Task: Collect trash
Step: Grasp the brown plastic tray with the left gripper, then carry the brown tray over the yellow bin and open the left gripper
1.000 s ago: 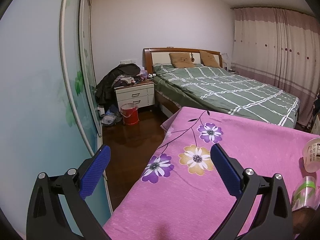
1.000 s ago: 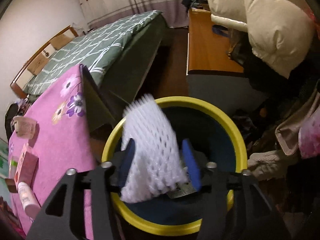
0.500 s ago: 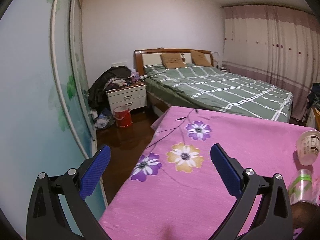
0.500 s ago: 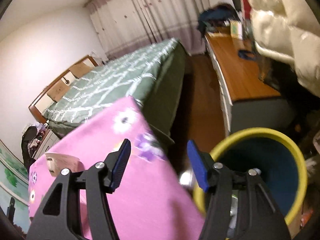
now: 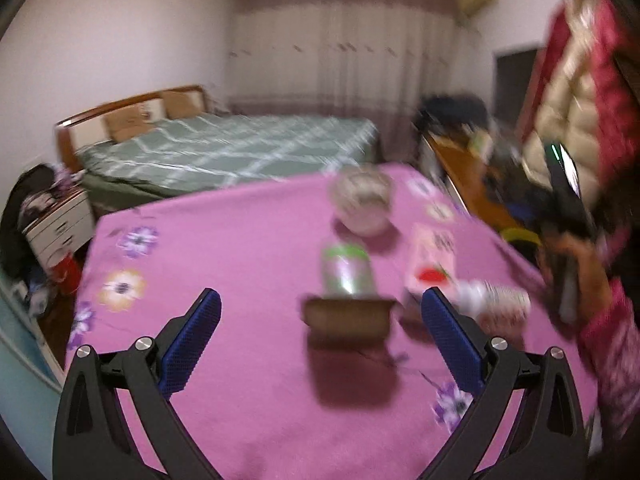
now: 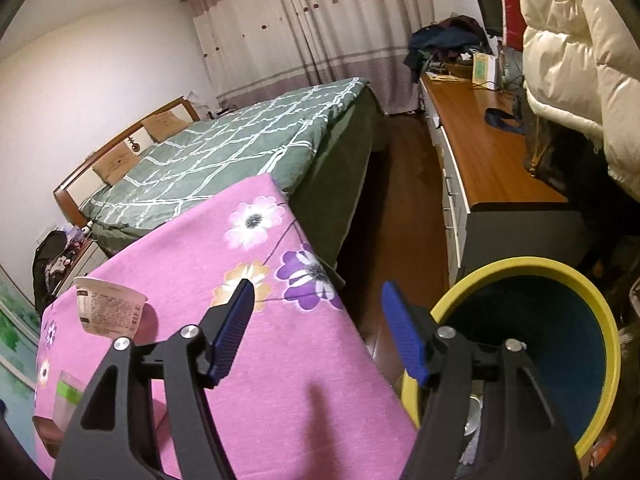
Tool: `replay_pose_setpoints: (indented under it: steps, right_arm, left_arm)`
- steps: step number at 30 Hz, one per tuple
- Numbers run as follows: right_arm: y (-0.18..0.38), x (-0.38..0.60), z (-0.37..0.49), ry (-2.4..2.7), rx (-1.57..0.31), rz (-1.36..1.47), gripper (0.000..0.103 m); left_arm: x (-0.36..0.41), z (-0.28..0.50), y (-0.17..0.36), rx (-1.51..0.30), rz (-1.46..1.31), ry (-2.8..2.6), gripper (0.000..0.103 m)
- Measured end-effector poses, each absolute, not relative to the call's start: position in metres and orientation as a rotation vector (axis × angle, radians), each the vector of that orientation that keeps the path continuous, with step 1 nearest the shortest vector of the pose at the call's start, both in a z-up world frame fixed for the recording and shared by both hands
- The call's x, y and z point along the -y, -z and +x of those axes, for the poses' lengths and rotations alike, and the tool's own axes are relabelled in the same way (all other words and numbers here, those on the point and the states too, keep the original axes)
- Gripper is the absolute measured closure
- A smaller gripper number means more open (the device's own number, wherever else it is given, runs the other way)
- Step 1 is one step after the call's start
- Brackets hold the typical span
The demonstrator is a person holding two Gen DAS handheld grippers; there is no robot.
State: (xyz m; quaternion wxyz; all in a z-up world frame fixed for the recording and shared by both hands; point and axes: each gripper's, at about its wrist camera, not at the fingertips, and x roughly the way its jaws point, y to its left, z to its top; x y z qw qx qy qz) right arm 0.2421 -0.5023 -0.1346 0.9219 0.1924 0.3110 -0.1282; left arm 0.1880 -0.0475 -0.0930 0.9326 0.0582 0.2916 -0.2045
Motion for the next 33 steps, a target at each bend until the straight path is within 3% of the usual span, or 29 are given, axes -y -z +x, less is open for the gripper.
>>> replay_pose_setpoints:
  steps: [7,15,20,33]
  right_arm:
    - [0.136,0.499,0.245,0.253,-0.649,0.406,0.037]
    - [0.138,0.493,0.249,0.231,-0.671,0.389,0.037]
    - [0.14,0.492,0.251,0.221,-0.684,0.389,0.037]
    - [0.13,0.496,0.245,0.24,-0.665,0.379,0.037]
  left_arm:
    - [0.085,0.198,0.116,-0.699,0.235,0.463,0.005]
    - [0.089,0.228,0.138,-0.775,0.26,0.45,0.024]
    - [0.091,0.232,0.145,-0.798,0.272,0.456,0.044]
    - [0.093,0.197,0.105,-0.732,0.274,0.473,0.045]
